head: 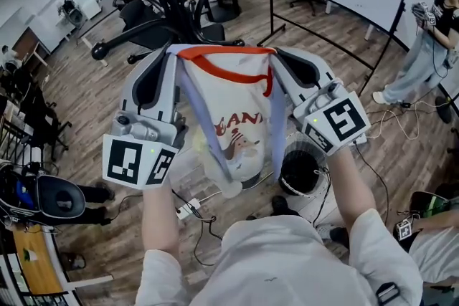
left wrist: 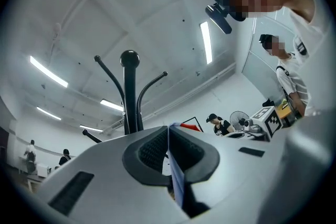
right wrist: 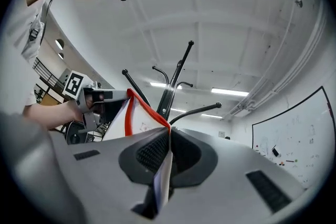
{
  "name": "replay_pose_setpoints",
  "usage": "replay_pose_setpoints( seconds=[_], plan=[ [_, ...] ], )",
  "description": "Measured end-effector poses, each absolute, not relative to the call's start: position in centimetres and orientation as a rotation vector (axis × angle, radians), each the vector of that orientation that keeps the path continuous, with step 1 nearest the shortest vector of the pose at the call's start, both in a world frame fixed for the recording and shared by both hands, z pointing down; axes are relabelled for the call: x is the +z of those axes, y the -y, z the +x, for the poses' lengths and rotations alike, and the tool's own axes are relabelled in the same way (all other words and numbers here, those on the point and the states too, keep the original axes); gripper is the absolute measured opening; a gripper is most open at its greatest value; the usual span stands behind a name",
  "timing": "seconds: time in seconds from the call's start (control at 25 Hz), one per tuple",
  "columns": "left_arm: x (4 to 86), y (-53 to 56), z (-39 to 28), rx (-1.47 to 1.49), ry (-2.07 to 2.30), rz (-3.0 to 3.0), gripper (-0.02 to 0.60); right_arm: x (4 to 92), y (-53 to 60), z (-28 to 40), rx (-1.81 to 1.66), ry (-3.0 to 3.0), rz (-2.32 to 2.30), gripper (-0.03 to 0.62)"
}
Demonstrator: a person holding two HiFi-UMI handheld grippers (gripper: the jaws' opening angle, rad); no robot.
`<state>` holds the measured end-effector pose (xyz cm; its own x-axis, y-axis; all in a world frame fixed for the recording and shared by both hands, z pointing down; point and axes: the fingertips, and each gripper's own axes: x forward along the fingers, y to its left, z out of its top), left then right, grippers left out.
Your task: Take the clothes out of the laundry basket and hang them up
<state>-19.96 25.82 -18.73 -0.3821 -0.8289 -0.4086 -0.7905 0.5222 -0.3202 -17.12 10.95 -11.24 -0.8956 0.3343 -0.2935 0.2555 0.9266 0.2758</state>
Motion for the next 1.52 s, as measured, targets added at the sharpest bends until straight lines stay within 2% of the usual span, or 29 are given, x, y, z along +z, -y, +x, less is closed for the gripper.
replay_pose_setpoints(
  seconds=[0.48, 1.52],
  plan=[
    [-19.4, -26.6, -22.2, -0.162, -2.303, -1.130, 0.023, -17.3, -10.6, -21.0, 0.481, -2.599, 0.559, 0.017],
    [-15.0, -27.7, -26.3, -0.217, -2.535, -0.809, 0.023, -14.9, -13.5, -29.2, 0.437, -2.466, 1.028, 0.018]
  ],
)
